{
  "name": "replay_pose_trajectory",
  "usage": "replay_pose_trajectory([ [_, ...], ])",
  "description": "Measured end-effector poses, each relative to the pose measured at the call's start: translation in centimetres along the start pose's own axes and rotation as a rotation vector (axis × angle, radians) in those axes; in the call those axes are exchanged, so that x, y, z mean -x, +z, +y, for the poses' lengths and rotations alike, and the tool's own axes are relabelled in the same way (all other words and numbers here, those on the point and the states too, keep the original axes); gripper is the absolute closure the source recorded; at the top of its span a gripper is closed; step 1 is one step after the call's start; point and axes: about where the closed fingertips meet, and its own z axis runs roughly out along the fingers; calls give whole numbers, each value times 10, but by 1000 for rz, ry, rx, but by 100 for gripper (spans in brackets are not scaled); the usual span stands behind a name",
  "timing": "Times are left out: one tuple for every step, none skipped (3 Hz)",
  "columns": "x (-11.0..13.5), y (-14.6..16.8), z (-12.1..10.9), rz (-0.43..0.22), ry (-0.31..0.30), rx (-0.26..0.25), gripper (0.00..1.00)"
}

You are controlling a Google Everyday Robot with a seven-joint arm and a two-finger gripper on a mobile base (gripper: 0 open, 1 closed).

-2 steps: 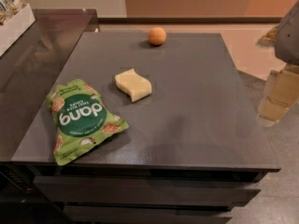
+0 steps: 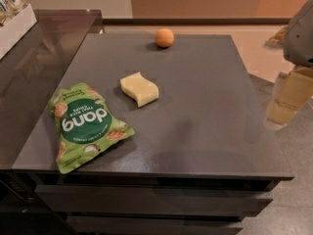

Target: Move orange near sponge

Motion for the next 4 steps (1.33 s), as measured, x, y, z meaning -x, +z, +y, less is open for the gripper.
replay_pose_trajectory([
  [18,14,-14,-66,2,9,0],
  [44,33,-36,-157,25,7,0],
  [79,53,-65,-257,51,11,0],
  [113,74,-95,-343,89,22,0],
])
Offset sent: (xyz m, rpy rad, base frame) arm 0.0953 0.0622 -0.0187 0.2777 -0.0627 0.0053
